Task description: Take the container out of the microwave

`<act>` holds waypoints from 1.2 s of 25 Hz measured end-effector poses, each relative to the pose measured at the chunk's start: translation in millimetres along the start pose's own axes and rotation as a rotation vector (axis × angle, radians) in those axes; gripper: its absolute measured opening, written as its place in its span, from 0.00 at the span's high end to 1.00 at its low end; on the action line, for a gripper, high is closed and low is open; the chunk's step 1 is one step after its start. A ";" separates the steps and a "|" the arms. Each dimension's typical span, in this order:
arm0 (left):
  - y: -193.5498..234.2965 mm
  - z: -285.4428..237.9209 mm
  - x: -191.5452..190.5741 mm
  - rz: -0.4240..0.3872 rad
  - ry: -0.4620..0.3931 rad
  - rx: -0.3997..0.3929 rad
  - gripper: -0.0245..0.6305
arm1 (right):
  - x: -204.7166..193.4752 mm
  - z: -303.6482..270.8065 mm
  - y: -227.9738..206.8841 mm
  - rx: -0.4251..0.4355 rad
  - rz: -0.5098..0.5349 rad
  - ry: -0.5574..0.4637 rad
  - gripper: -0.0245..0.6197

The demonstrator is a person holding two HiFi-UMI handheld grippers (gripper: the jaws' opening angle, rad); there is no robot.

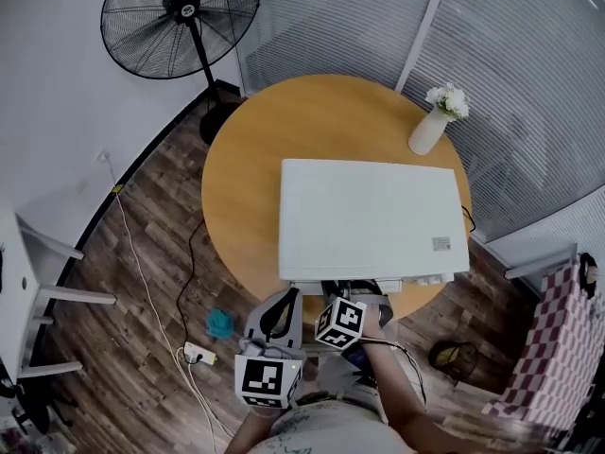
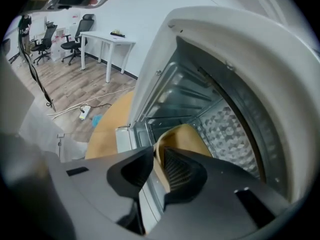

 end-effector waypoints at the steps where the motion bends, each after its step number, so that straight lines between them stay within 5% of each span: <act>1: 0.4 0.1 -0.1 0.001 0.000 0.000 0.94 | 0.2 -0.6 -0.1 -0.002 0.004 0.000 0.87; 30: -6.9 -0.7 -12.9 0.026 0.049 -0.025 0.94 | -5.6 31.3 4.1 0.071 0.025 -0.082 0.94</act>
Point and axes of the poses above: the fingertips, and each gripper's own axes: z backward along the fingers, y to its left, x out of its top, the point moved 8 cm from there along z, backward along the fingers, and after that the axes turned 12 degrees about z, right-handed, at the moved point
